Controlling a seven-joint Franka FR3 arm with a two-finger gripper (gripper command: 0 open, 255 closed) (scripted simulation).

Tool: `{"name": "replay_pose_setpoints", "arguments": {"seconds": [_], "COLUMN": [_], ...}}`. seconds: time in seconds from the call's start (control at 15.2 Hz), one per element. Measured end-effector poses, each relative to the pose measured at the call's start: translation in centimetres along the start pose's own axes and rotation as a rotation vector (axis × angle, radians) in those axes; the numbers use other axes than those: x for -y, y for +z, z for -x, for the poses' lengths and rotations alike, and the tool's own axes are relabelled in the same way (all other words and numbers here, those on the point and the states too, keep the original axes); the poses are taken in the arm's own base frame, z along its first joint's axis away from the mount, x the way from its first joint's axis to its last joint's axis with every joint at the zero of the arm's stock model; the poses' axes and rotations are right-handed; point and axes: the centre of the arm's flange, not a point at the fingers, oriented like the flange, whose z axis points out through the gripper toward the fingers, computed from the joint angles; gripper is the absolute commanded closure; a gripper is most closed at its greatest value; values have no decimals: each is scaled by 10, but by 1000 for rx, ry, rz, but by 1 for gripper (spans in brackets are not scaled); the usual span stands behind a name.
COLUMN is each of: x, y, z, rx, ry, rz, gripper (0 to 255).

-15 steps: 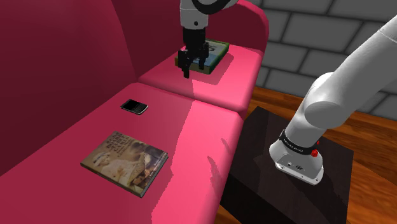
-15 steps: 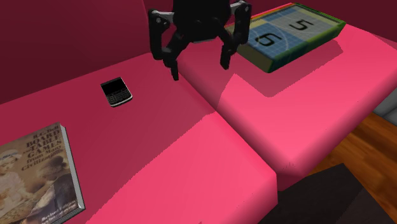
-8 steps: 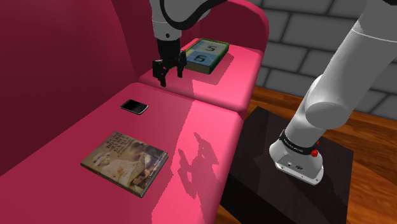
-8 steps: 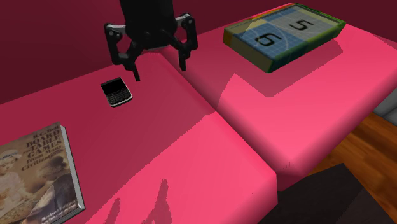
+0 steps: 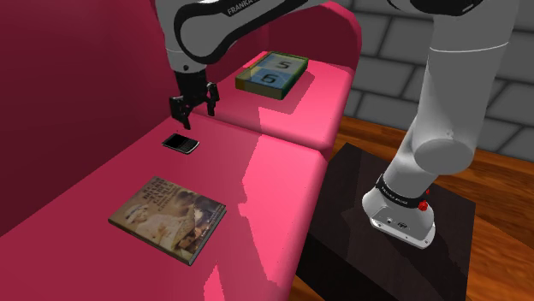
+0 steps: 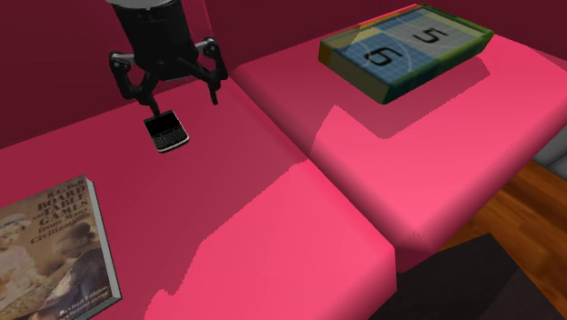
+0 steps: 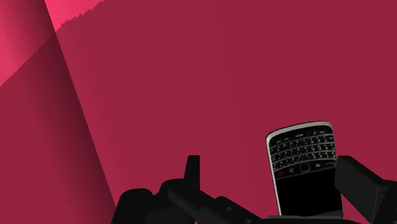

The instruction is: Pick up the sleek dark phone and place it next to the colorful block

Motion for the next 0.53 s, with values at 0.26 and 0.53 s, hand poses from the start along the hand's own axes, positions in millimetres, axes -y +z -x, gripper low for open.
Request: {"name": "replay_pose_setpoints", "arguments": {"seconds": [0.26, 0.53], "x": [33, 59], "y": [17, 36], "z": [-28, -58], "rx": [-12, -21], "ry": [-6, -10], "rz": [3, 6], "gripper": [0, 0]}}
